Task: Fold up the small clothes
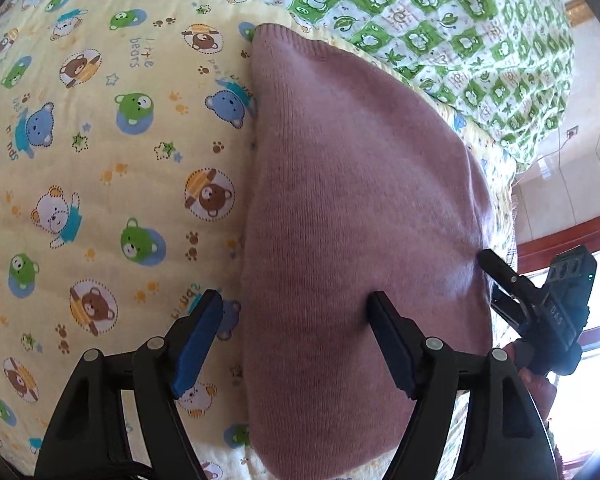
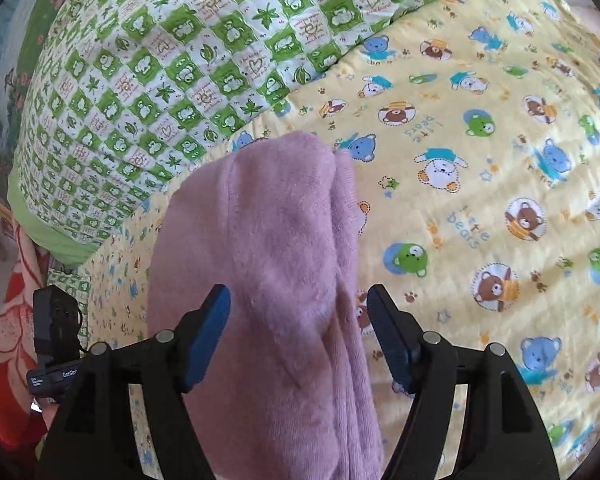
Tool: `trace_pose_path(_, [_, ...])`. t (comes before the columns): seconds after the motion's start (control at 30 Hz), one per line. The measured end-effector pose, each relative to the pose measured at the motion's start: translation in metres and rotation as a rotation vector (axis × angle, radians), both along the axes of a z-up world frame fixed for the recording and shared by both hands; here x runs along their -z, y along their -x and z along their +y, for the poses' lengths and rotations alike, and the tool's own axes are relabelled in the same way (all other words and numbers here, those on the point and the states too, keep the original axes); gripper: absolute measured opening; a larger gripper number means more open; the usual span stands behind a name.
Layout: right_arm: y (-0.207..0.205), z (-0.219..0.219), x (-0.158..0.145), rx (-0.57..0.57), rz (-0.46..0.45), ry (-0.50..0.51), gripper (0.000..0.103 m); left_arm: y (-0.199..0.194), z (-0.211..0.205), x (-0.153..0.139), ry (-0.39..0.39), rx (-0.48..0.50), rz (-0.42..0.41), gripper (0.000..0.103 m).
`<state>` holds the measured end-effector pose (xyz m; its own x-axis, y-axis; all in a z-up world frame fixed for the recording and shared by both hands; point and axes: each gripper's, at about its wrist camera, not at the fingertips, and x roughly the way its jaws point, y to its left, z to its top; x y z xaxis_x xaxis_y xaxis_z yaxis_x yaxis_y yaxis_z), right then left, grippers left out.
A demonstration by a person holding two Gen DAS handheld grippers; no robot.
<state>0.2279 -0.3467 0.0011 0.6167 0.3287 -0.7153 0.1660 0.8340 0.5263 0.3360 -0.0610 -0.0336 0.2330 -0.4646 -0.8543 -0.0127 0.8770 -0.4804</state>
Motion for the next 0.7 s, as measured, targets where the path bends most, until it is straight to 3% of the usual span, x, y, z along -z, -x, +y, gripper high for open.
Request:
trace_pose_path(0.23, [-0.027, -0.007, 0.018, -0.005, 0.025, -0.039, 0.072, -0.018, 0.005, 0.002, 0.032, -0.017, -0.011, 0.077])
trace_pose_path(0.37, [-0.049, -0.017, 0.015, 0.01, 0.004, -0.094, 0.072, -0.04, 0.01, 0.002, 0.059, -0.05, -0.024, 0.077])
trace_pose_path(0.5, [-0.072, -0.02, 0.022, 0.002, 0.042, -0.126, 0.072, -0.068, 0.012, 0.012, 0.097, -0.082, -0.001, 0.076])
trace_pose_path(0.53, [-0.076, -0.02, 0.023, -0.006, 0.044, -0.135, 0.066, -0.074, 0.012, 0.015, 0.104, -0.09, 0.004, 0.074])
trace_pose_path(0.6, [-0.082, -0.017, 0.024, -0.036, 0.038, -0.142, 0.042, -0.084, 0.013, 0.019, 0.137, -0.105, 0.013, 0.063])
trace_pose_path(0.63, [-0.084, -0.015, 0.024, -0.051, 0.04, -0.13, 0.035, -0.088, 0.013, 0.018, 0.155, -0.105, 0.006, 0.04])
trace_pose_path(0.7, [-0.083, -0.012, 0.018, -0.071, 0.015, -0.104, 0.03, -0.091, 0.009, 0.01, 0.113, -0.092, -0.042, 0.028])
